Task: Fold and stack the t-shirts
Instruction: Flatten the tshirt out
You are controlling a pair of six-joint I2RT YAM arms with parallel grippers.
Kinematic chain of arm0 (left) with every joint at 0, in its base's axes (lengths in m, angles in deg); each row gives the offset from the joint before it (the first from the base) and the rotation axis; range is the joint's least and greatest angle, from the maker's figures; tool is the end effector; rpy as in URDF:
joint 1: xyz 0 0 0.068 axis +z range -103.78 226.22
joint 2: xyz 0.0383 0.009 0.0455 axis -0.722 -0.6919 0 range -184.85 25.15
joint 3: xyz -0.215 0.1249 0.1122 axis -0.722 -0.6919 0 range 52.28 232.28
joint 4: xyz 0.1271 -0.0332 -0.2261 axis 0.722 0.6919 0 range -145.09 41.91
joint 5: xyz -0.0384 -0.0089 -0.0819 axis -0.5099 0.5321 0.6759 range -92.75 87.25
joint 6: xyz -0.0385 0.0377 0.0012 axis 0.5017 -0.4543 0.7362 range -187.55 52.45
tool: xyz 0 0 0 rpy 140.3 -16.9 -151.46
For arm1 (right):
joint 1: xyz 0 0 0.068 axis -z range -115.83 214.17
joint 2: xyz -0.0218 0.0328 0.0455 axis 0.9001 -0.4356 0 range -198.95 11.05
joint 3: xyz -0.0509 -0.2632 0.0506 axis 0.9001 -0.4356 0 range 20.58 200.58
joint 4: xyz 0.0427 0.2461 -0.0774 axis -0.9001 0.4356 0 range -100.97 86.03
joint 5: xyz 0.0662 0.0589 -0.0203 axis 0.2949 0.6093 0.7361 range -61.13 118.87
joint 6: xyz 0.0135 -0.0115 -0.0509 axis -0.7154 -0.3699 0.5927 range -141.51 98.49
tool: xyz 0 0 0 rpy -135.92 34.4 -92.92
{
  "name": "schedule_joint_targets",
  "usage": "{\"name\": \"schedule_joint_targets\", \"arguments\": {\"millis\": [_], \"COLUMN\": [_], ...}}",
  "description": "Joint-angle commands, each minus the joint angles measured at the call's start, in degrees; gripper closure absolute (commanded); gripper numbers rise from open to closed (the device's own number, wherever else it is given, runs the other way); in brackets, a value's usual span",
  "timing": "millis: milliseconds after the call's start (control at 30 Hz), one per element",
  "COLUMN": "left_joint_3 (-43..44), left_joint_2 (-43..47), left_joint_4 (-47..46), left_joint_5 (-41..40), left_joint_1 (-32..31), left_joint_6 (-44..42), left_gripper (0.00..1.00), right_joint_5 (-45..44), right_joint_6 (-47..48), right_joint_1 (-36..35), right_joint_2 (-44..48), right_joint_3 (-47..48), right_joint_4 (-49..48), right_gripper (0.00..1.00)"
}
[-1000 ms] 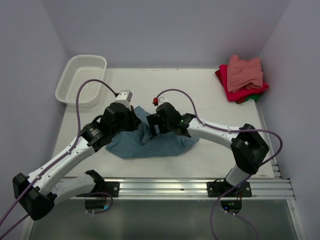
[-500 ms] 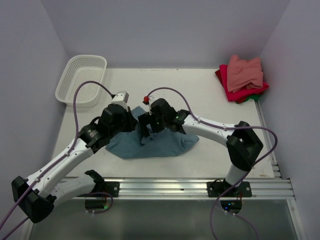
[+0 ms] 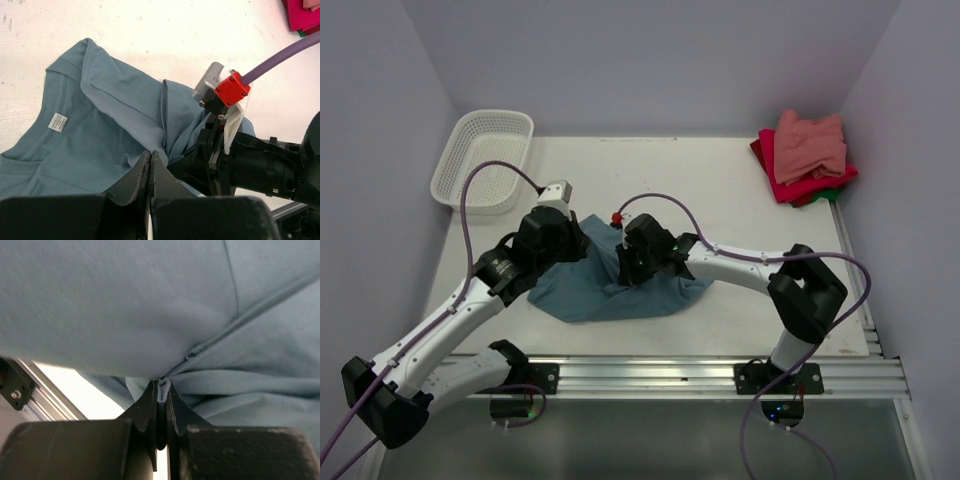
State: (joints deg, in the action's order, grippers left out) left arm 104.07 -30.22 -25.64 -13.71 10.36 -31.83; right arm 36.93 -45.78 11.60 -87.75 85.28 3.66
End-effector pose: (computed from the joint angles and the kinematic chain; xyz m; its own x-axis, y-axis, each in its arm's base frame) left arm 0.1738 -0.1173 0.3160 -0.6190 -0.2598 -0.7412 0.1041 0.9082 -0.4053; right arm 0.2203 0.2960 0.2046 -0.7627 -0.3270 -0.5580 -0.5803 0.7269 0.3672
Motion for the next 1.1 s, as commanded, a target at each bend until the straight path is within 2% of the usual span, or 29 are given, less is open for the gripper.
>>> {"name": "schedule_joint_targets", "arguments": {"millis": [0, 100, 133, 267, 400, 467, 500, 533, 600, 667, 700, 767, 800, 833, 867, 933, 967, 1033, 1067], "left_joint_3": [3.0, 3.9, 4.3, 6.6, 9.0, 10.1, 10.3, 10.7, 10.9, 10.9, 10.9, 10.9, 11.0, 11.1, 11.2, 11.3, 11.3, 11.0, 10.8], "left_joint_2": [0.6, 1.3, 1.5, 2.3, 1.7, 1.8, 1.7, 1.6, 1.3, 1.0, 0.6, 0.3, 0.1, 0.1, 0.2, 0.5, 0.9, 1.1, 1.3], "left_joint_4": [-0.2, 1.4, 2.3, 3.9, 5.5, 5.8, 5.9, 5.9, 5.5, 5.1, 4.7, 4.3, 4.0, 4.0, 4.0, 3.9, 3.8, 3.6, 3.6], "left_joint_5": [-2.5, -4.8, -5.7, -8.9, -11.4, -12.2, -12.6, -12.8, -12.9, -12.7, -12.2, -11.7, -11.3, -11.1, -11.0, -10.5, -10.3, -8.8, -8.8], "left_joint_1": [0.8, 1.1, 1.2, 2.0, 3.2, 3.4, 3.7, 3.8, 4.2, 4.7, 5.0, 5.8, 6.1, 6.3, 6.9, 7.7, 8.4, 9.4, 9.7], "left_joint_6": [-1.7, -2.0, -2.4, -3.6, -5.0, -5.9, -6.2, -6.6, -7.1, -7.9, -8.1, -9.0, -9.3, -9.9, -10.1, -10.9, -11.2, -11.6, -11.6], "left_gripper": [1.0, 1.0, 1.0, 1.0, 1.0, 1.0, 1.0, 1.0, 1.0, 1.0, 1.0, 1.0, 1.0, 1.0, 1.0, 1.0, 1.0, 1.0, 1.0], "right_joint_5": [-2.6, -11.7, -17.8, -28.6, -34.6, -35.9, -36.8, -37.0, -37.4, -37.8, -37.8, -38.0, -38.2, -38.3, -37.9, -36.6, -37.2, -40.8, -42.3], "right_joint_6": [0.4, 0.3, -0.1, -4.8, -14.9, -19.1, -24.1, -26.7, -34.7, -40.8, -47.5, -54.4, -61.4, -64.7, -64.8, -70.0, -71.2, -70.7, -70.6], "right_joint_1": [-0.5, -1.7, -2.1, -3.1, -4.2, -6.5, -7.9, -11.3, -15.3, -22.5, -25.0, -33.8, -37.0, -42.9, -44.9, -48.5, -49.4, -50.1, -50.1], "right_joint_2": [6.1, 10.7, 14.6, 24.5, 32.3, 35.2, 36.0, 37.0, 37.3, 36.9, 35.9, 34.0, 31.0, 29.3, 27.9, 25.0, 23.9, 21.6, 21.1], "right_joint_3": [-1.2, -2.6, -2.8, -5.7, -8.0, -8.3, -8.3, -8.4, -8.5, -8.8, -8.8, -7.3, -6.3, -3.8, -3.1, -2.2, -1.6, 1.3, 2.5], "right_joint_4": [2.5, 10.0, 15.1, 27.9, 40.1, 47.2, 49.5, 53.0, 56.3, 61.5, 63.5, 69.5, 72.0, 76.6, 76.5, 76.2, 76.2, 76.2, 76.2], "right_gripper": [1.0, 1.0, 1.0, 1.0, 1.0, 1.0, 1.0, 1.0, 1.0, 1.0, 1.0, 0.93, 0.94, 0.95, 0.93, 0.87, 0.76, 0.63, 0.63]}}
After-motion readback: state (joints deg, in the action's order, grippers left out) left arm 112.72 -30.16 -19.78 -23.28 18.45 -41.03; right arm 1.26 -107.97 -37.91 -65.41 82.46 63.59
